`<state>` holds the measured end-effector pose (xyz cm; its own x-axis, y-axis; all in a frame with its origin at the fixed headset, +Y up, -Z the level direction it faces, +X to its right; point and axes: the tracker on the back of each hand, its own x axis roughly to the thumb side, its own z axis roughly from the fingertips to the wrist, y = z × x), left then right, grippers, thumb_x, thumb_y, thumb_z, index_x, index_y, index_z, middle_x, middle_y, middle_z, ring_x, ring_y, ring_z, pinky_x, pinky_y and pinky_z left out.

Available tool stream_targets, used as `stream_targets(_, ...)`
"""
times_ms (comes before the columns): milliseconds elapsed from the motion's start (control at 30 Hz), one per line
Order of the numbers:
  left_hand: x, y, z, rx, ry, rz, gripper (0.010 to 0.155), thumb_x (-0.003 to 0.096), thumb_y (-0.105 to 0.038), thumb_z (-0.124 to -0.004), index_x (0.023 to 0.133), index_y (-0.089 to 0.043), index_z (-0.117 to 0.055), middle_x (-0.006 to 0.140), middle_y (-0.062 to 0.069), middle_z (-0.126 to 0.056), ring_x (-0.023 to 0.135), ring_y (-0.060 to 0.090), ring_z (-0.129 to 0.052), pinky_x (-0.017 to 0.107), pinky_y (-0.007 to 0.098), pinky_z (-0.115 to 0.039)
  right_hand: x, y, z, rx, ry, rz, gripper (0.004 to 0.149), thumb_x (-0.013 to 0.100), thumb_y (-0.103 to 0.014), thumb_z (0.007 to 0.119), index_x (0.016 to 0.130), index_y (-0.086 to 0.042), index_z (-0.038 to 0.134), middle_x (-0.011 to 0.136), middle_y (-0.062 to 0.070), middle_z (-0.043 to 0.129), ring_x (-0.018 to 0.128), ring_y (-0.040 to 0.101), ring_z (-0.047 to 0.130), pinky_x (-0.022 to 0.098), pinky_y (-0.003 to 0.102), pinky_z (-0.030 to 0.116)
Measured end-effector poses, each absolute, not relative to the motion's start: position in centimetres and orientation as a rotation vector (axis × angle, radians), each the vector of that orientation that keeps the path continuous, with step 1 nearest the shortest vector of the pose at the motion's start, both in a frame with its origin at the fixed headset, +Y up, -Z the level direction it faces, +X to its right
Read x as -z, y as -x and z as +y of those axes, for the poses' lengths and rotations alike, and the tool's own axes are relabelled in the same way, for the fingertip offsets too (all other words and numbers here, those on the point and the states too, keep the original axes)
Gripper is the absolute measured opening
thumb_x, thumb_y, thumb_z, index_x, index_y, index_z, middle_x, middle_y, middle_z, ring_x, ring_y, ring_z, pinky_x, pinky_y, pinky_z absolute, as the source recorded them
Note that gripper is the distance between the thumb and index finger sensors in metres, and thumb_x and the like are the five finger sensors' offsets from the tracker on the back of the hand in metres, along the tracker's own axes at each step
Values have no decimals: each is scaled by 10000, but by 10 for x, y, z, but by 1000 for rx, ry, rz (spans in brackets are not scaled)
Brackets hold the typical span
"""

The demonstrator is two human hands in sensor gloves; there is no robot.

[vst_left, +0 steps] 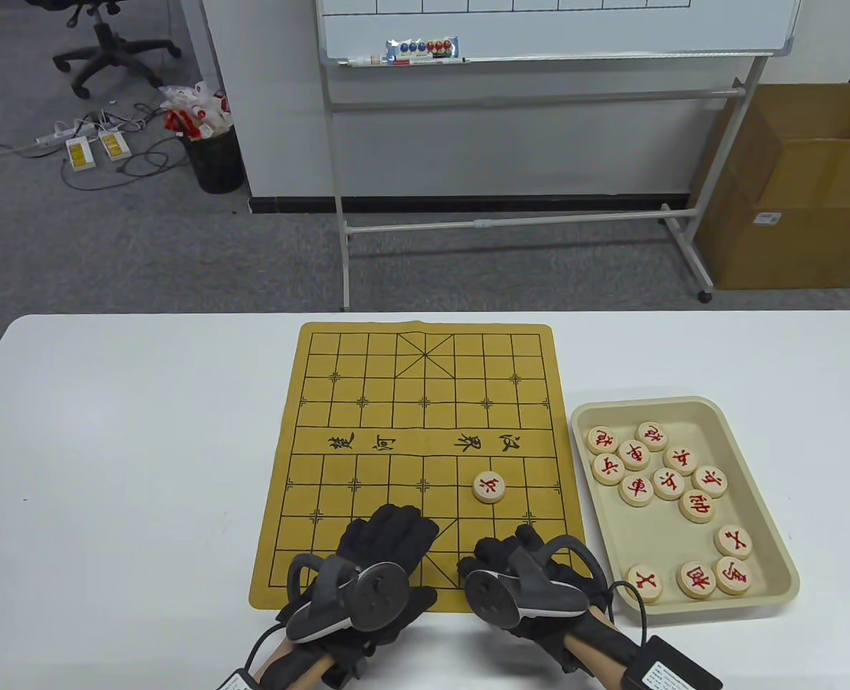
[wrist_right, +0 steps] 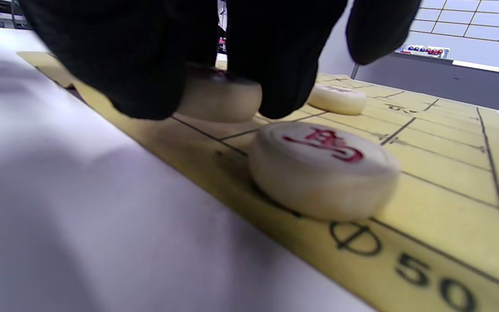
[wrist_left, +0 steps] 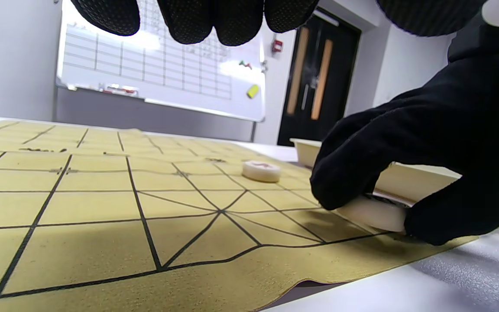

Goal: Set up Chinese chess pieces

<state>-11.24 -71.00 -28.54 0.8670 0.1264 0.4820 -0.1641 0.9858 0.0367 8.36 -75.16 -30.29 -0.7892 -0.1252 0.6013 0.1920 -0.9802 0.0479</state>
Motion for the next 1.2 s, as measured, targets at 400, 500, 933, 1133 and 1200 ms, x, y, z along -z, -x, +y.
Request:
stream_targets(400, 285, 113, -709, -156, -85, -498, 826, 381, -611, -637, 1101, -282, -401, 1195, 59, -438, 1126, 338, -477, 777, 629, -504, 312, -104, -713, 2927, 849, 57, 732, 411, -437, 870, 1065, -237, 610, 1093, 108, 654, 941, 298, 847, 755, 633, 574)
stream_targets(500, 285, 114, -709, -161, -88, -496, 825, 382, -610, -637, 1100, -281, -401, 1194, 60, -439, 1126, 338, -478, 776, 628, -505, 328, -140, -679, 3078, 610, 284, 763, 418, -421, 875, 1086, -213, 571, 1129, 120, 586, 1000, 345, 760, 767, 645, 540)
stream_targets(933, 285, 114, -709, -160, -80, -499, 826, 381, -610, -637, 1100, -281, -401, 1194, 59, -440, 1126, 337, -477, 777, 628, -503, 421, -256, -714, 2971, -137, -263, 699, 414, -417, 897, 1038, -209, 661, 1081, 75, 714, 954, 306, 825, 766, 611, 569)
stream_targets(1133, 287, 116, -710, -160, -73, -491, 819, 384, -605, -636, 1101, -283, -403, 1195, 58, -440, 1125, 339, -479, 777, 629, -502, 430, -256, -738, 2886, -159, -285, 715, 395, -442, 905, 1036, -240, 661, 1084, 32, 736, 1029, 300, 748, 785, 631, 502)
stream_targets(1200, 287, 116, -710, -163, -72, -491, 820, 384, -605, -637, 1101, -283, -403, 1195, 59, -438, 1127, 338, -475, 778, 629, -500, 430, -257, -741, 2879, -170, -315, 713, 393, -444, 907, 1031, -241, 662, 1074, 38, 753, 1027, 306, 755, 784, 637, 498)
